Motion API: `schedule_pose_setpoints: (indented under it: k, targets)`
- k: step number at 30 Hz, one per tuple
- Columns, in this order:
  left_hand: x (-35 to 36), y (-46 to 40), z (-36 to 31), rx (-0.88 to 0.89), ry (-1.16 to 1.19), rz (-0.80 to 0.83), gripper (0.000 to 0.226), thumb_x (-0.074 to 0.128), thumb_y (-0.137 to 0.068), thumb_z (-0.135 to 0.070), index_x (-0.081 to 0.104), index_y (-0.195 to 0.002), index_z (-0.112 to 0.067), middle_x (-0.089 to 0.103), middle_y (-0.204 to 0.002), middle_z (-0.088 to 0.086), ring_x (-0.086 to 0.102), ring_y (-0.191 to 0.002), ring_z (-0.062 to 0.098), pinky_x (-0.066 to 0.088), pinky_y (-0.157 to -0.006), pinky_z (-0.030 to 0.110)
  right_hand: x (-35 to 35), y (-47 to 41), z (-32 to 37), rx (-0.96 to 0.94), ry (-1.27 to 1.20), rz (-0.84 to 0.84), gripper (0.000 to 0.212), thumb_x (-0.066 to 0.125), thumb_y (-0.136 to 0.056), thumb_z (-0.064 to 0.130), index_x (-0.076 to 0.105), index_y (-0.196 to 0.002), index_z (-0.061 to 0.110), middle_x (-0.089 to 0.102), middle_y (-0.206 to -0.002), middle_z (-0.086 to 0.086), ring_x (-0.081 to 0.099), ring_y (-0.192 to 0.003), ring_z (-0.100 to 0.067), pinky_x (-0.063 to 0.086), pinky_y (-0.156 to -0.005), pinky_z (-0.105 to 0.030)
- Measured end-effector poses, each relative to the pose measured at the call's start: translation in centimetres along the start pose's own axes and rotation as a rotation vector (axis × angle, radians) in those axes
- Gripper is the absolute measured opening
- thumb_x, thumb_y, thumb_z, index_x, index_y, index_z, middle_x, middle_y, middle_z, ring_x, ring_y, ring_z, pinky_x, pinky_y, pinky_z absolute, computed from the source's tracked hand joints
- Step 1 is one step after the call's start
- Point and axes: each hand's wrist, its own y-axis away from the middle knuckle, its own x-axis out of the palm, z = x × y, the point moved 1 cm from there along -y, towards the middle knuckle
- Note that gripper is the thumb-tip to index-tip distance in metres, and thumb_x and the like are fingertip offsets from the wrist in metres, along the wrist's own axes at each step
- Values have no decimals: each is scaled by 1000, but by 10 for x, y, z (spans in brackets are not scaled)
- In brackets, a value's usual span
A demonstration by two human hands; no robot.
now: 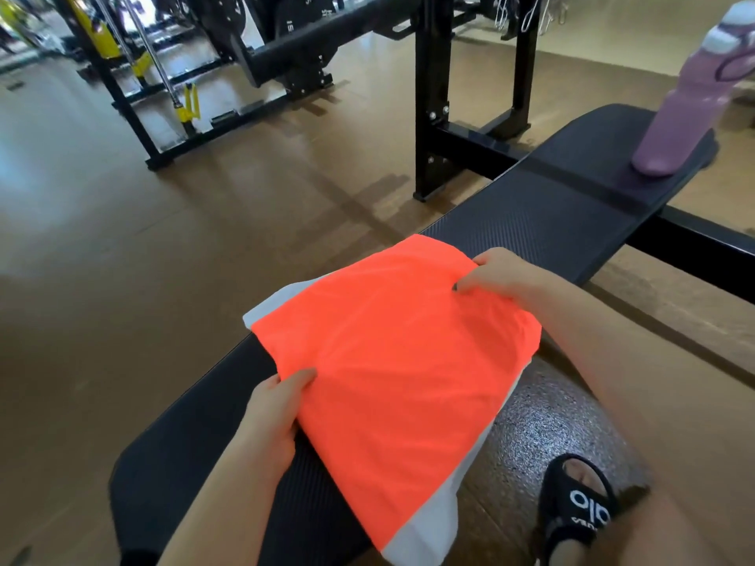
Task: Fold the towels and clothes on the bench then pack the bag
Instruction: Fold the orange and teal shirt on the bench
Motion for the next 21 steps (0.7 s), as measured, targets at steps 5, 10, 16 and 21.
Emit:
schedule_pose_setpoints:
  k: [5,10,16,21]
  targets:
    - [-14,11,-24,46,18,4,17,60,-99,-16,67,-113,-10,77,-103,8,72,-92,22,57,-74,37,-13,19,7,-33,11,-29,46,82,-75,25,69,-110,-2,66,-117,-21,64,-105,-35,54,-92,-49]
    - [-25,13,-74,179,-4,2,24,56,-100,-15,66,-121,-8,72,-112,10,67,-88,18,56,-73,33,-41,35,50,-77,85,-59,49,85,-75,24,69,-115,1,66,-121,-15,60,-103,-26,52,-93,-41]
    - [-46,25,-165,403,-38,-25,13,53,-101,-17,65,-106,-14,68,-95,7,64,-81,19,50,-61,29,-74,47,139,-227,-143,-53,34,78,-80,9,65,-111,12,44,-71,-6,36,-56,-12,26,-45,-21]
    - [-70,61,-186,719,-44,-22,11,53,-100,-22,63,-104,-20,71,-103,4,67,-85,14,55,-81,40,-92,60,159,-294,-446,14,36,77,-80,5,57,-107,17,62,-75,-1,59,-56,-9,52,-57,-21]
